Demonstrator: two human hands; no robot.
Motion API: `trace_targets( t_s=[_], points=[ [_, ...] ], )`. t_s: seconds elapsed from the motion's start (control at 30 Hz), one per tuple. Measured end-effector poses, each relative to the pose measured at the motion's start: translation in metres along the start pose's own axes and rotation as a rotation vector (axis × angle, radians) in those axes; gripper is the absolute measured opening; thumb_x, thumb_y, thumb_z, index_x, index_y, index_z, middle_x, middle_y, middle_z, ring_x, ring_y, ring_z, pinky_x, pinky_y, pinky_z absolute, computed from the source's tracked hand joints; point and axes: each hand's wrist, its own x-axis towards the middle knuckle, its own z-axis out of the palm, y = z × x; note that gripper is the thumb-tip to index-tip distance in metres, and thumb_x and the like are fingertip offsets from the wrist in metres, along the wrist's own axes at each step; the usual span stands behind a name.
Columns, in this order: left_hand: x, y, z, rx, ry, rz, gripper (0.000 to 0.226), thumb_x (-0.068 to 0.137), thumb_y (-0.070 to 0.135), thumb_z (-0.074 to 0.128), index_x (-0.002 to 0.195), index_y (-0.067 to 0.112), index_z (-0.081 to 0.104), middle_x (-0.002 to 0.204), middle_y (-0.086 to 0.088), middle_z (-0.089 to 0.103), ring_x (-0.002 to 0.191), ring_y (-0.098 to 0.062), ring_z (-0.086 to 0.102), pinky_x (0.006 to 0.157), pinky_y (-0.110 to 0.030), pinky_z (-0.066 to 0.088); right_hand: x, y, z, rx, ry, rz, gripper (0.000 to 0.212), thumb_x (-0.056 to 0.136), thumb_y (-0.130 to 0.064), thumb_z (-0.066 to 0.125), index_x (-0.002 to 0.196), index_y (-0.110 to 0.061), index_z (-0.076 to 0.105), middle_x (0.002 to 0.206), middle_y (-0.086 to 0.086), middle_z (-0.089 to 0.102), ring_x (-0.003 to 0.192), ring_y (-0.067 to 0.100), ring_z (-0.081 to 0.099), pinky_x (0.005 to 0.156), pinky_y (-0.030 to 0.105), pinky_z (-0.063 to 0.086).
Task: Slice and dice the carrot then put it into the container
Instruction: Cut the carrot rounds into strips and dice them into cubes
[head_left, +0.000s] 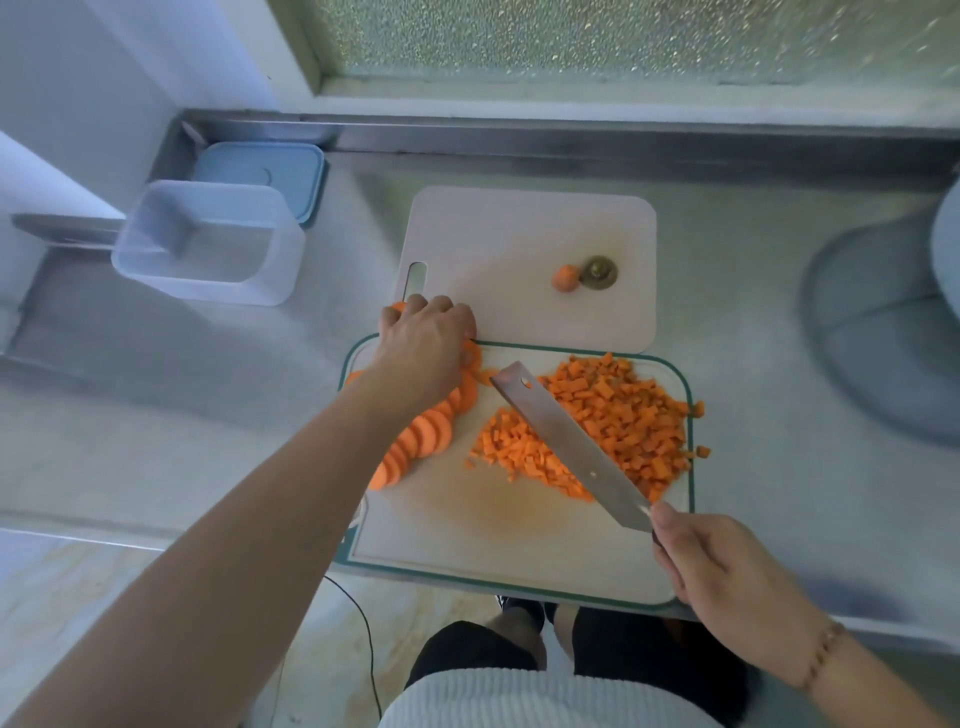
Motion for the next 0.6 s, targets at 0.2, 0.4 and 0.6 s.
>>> trace_targets(
  t_s=[0.2, 0.4, 0.6],
  points=[
    [0.008, -0.005, -0.009, -0.097, -0.047, 0.050, 0.024, 0.097, 0.025, 0.060, 0.121, 0.029, 0.060, 0.108, 0.010, 0.049, 0.120, -0.022, 0.039, 0.089, -0.035, 0.022, -0.002, -0.004, 0.000, 0.007, -0.018, 0.005, 0.074, 0.074, -0.088, 0.021, 0.053, -0.019, 0.034, 0.046, -0.004, 0.030, 0.044, 0.006, 0.030, 0.050, 0.030, 0.026],
    [-0.032, -0.011, -0.038, -0.652, 0.219, 0.029, 0.019, 0.089, 0.003, 0.069, 0.097, 0.019, 0.068, 0.091, 0.001, 0.061, 0.077, -0.006, 0.054, 0.071, -0.007, 0.037, -0.011, -0.004, -0.002, 0.019, -0.056, 0.036, 0.074, 0.073, -0.088, 0.021, 0.051, -0.019, 0.037, 0.046, -0.001, 0.032, 0.045, 0.008, 0.032, 0.050, 0.029, 0.028],
    [-0.139, 0.028, 0.037, -0.932, 0.248, -0.136, 0.036, 0.079, 0.006, 0.081, 0.087, 0.038, 0.065, 0.081, 0.013, 0.067, 0.074, -0.001, 0.060, 0.068, -0.009, 0.045, -0.021, -0.004, -0.006, -0.195, -0.059, 0.008, 0.078, 0.062, -0.098, 0.011, 0.059, -0.028, 0.046, 0.048, 0.001, 0.042, 0.045, 0.009, 0.040, 0.047, 0.025, 0.027]
  ],
)
